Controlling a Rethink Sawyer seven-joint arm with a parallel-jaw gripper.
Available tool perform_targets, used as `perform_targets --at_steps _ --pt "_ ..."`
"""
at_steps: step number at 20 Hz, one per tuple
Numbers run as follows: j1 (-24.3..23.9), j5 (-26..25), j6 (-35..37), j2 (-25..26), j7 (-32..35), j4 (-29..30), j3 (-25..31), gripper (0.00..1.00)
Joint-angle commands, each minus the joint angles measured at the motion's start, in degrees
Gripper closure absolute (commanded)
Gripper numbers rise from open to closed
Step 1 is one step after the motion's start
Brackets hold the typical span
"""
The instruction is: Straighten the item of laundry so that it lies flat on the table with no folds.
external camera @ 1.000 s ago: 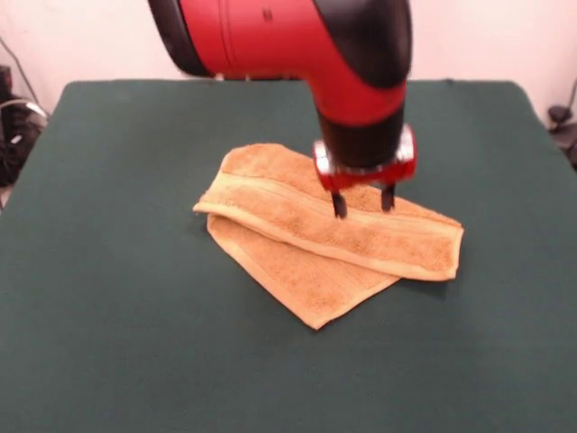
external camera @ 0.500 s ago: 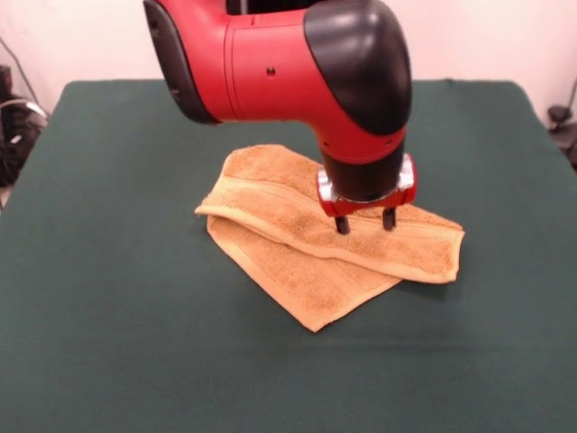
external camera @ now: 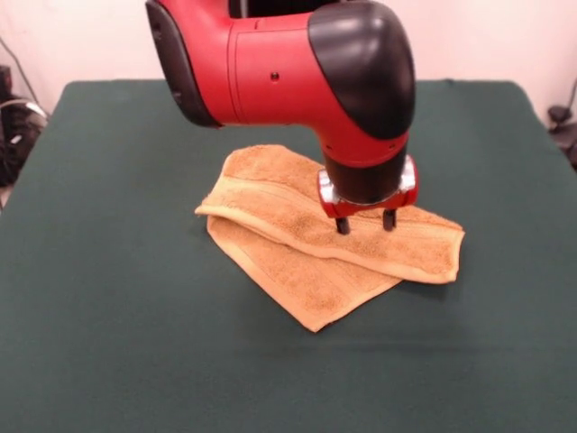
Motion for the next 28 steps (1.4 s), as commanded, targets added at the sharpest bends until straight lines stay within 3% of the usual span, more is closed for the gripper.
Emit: perform_targets --at_steps 1,8,15,24,28 --pt "2.53 -5.84 -15.73 11.91 7.19 0.20 -0.42 0.00" --pt "1.82 -4.94 -16.11 13.47 6.46 -0.99 -0.47 0.00" --pt "-1.08 -3.92 -11.69 10.86 1.88 -0.48 1.38 0.00" --pt "-6.23 -2.54 -0.33 10.29 -6.11 -5.97 4.67 0.00" --pt "-7.46 -4.11 3.52 10.88 -8.51 -9.63 5.13 0.00"
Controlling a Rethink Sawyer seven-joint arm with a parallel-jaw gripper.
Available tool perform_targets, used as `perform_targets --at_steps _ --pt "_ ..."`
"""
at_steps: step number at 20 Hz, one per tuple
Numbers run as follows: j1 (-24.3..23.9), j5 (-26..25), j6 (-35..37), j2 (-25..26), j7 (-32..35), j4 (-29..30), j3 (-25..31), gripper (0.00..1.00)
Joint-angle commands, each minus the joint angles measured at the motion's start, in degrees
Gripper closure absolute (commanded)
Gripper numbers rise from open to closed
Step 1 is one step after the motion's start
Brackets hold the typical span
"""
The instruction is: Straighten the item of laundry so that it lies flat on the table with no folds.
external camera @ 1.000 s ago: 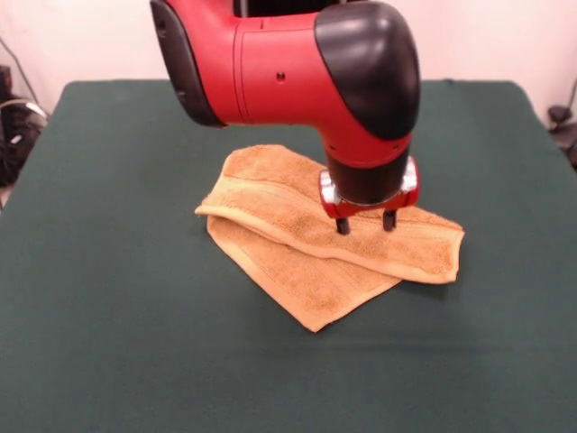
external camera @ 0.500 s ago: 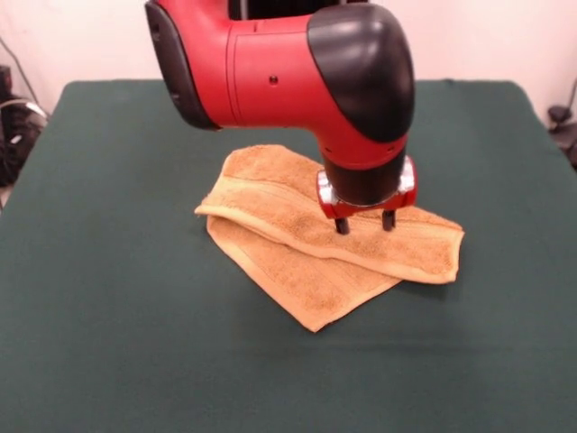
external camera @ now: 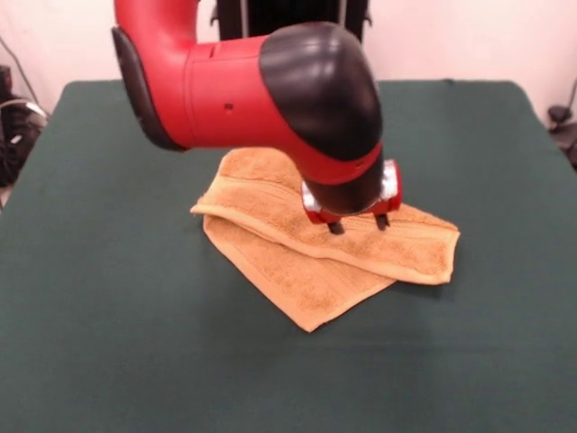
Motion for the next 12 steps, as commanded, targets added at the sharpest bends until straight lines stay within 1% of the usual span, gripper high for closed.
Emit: perform_targets --at_steps 1,4,6,9,12 --pt "-3.77 -6.19 -4.91 8.47 -9.66 -5.98 1.70 0.00" --pt "-4.81 -8.84 -4.03 9.67 -12.88 -8.39 1.87 0.00" --pt "-5.91 -9.87 -3.31 9.54 -15.20 -8.85 2.58 0.00" --pt "-6.60 -10.36 -1.06 8.09 -15.64 -8.24 3.23 0.00" --pt "-5.78 -10.51 1.41 6.69 -13.89 -8.53 3.29 0.00"
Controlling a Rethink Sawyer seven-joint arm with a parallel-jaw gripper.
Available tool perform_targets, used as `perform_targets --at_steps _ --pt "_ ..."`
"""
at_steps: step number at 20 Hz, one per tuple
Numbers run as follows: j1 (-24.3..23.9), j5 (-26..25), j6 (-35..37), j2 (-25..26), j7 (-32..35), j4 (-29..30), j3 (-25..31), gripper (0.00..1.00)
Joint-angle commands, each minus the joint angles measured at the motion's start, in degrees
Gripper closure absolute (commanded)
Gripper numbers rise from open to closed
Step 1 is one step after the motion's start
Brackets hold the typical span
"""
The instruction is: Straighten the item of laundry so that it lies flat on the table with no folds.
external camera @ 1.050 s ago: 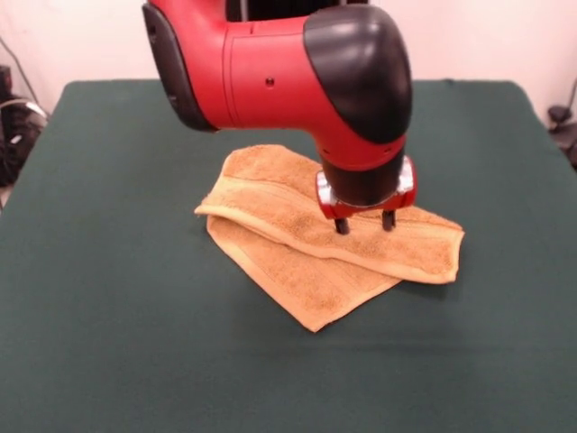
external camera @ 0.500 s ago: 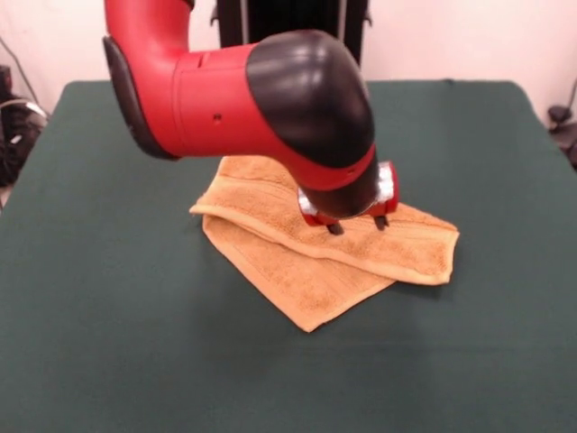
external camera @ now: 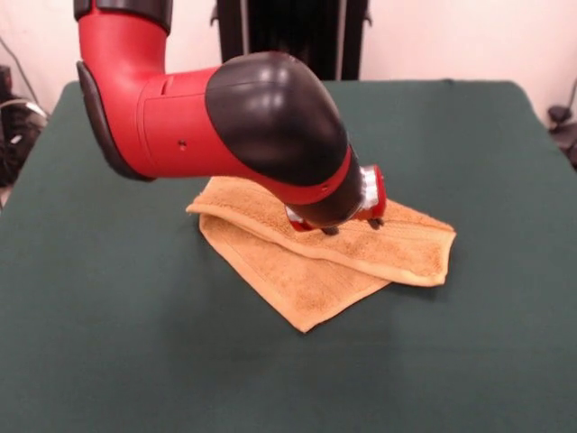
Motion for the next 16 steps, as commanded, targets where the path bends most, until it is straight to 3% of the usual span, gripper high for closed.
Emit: perform_targets --at_steps 1,7,12,16 --pt "-2.12 -10.10 -6.13 3.37 -13.78 -3.83 -0.61 0.00" --pt "-2.73 -12.11 -5.90 4.67 -16.07 -5.40 0.49 0.00" --pt "-3.54 -13.44 -15.51 6.16 -13.25 -1.15 0.42 0.00" --pt "-2.40 -14.15 -17.77 7.33 -9.13 -1.11 -0.30 0.00"
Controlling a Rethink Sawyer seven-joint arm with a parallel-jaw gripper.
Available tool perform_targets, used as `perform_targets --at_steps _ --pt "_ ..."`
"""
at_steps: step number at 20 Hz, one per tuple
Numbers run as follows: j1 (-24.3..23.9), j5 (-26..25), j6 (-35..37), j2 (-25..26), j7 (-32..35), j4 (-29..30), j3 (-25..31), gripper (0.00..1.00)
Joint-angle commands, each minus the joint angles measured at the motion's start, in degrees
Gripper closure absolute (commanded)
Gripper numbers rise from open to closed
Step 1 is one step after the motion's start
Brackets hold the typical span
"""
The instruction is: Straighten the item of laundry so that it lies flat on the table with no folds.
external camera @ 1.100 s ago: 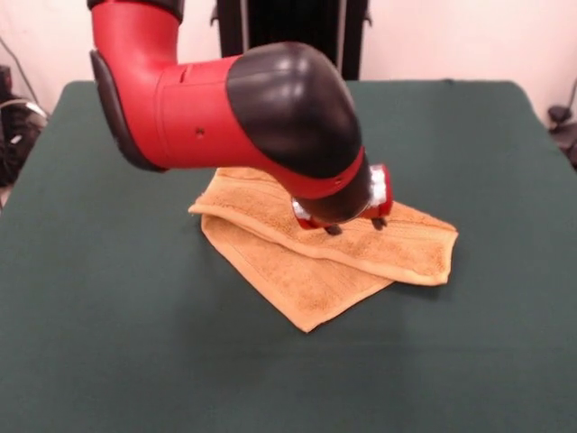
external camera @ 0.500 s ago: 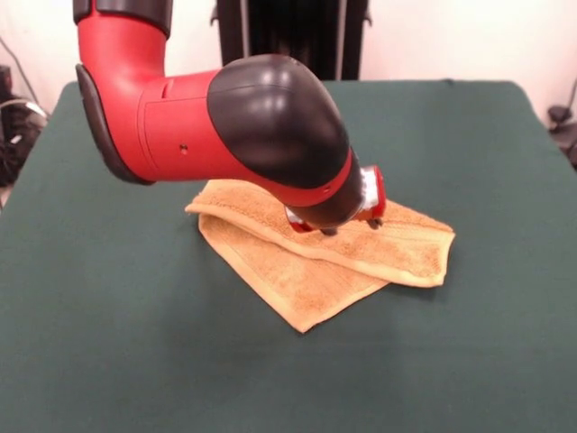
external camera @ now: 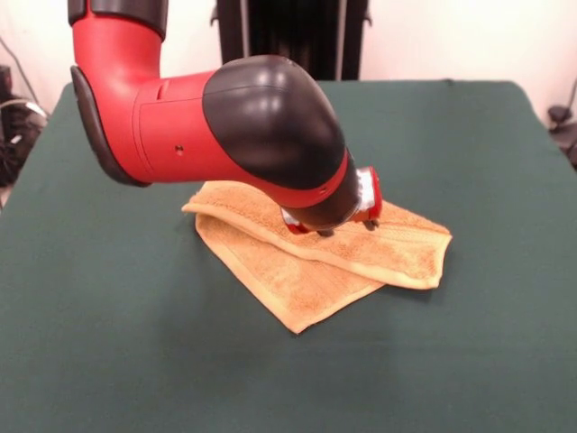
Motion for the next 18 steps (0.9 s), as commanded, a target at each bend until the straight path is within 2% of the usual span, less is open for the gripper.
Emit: perform_targets --at_steps 1,5,9,18 --pt "-1.78 -11.67 -20.01 7.03 -8.68 0.65 -1.66 0.00" --pt "-1.45 -12.12 -20.99 7.50 -8.00 0.86 -1.62 0.00" --pt "-1.29 -10.82 -18.90 8.17 -6.90 0.02 -1.37 0.00" --pt "-0.21 -11.78 -17.39 8.17 -6.34 -0.69 -2.40 0.00"
